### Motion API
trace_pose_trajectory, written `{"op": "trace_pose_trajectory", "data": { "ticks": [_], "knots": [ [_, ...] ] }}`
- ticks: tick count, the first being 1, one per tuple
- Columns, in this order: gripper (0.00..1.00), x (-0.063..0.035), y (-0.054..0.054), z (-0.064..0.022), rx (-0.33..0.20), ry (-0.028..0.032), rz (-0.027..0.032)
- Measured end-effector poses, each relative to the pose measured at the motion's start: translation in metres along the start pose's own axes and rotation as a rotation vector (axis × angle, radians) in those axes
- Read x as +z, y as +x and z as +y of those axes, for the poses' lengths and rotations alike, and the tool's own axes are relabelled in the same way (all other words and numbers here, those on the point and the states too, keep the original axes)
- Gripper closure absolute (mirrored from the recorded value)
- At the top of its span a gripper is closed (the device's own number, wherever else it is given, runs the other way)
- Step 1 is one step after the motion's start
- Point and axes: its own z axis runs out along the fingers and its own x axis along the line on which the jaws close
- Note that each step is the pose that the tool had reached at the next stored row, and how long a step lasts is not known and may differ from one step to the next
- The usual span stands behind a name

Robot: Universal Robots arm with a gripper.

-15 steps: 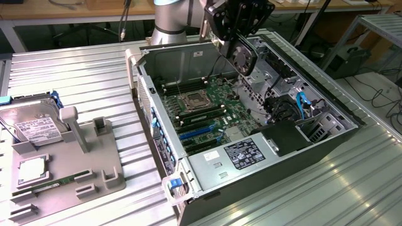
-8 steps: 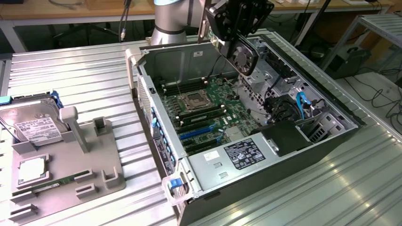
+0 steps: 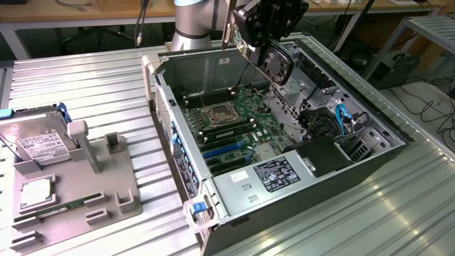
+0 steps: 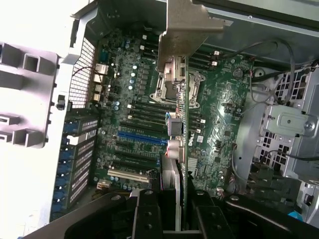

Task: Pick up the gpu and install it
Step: 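Insert the gpu into the slot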

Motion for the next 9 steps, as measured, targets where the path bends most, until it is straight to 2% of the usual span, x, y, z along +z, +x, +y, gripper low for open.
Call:
{"op": "trace_pose_trajectory", "data": {
  "ticks": [9],
  "knots": [
    [0.72, 0.0000, 0.0000, 0.0000, -0.063, -0.0014, -0.0003]
  ]
}}
